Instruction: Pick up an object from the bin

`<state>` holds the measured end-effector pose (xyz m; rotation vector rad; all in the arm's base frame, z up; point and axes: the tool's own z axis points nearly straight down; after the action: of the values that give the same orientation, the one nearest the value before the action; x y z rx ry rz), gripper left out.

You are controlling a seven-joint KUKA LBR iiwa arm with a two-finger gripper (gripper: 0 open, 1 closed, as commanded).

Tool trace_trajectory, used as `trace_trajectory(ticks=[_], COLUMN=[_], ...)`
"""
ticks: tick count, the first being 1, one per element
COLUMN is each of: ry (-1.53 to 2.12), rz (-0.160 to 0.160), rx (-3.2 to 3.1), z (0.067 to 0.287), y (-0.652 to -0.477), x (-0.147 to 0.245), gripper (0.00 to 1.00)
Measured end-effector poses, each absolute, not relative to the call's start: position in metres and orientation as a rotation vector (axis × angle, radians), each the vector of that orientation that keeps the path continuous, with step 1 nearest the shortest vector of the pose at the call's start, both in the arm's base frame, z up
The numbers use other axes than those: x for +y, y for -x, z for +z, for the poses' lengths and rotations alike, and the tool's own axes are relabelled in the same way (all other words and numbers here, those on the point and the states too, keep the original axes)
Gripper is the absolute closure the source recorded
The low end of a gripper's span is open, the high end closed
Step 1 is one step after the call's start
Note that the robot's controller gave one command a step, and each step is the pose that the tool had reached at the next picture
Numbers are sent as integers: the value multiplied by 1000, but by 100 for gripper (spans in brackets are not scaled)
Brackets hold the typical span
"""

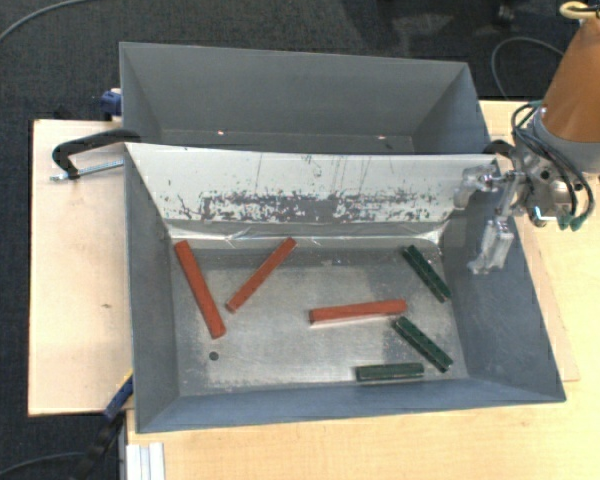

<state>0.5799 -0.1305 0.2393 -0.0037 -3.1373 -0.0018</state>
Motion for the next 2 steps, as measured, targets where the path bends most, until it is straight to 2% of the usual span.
trace_trajectory(ticks=[1,2], ry=[19,-7], rz=[-3,-4], rx=[-3140,-3146], z=[67,72], y=[-558,-512], x=[-125,-68], gripper=[0,0])
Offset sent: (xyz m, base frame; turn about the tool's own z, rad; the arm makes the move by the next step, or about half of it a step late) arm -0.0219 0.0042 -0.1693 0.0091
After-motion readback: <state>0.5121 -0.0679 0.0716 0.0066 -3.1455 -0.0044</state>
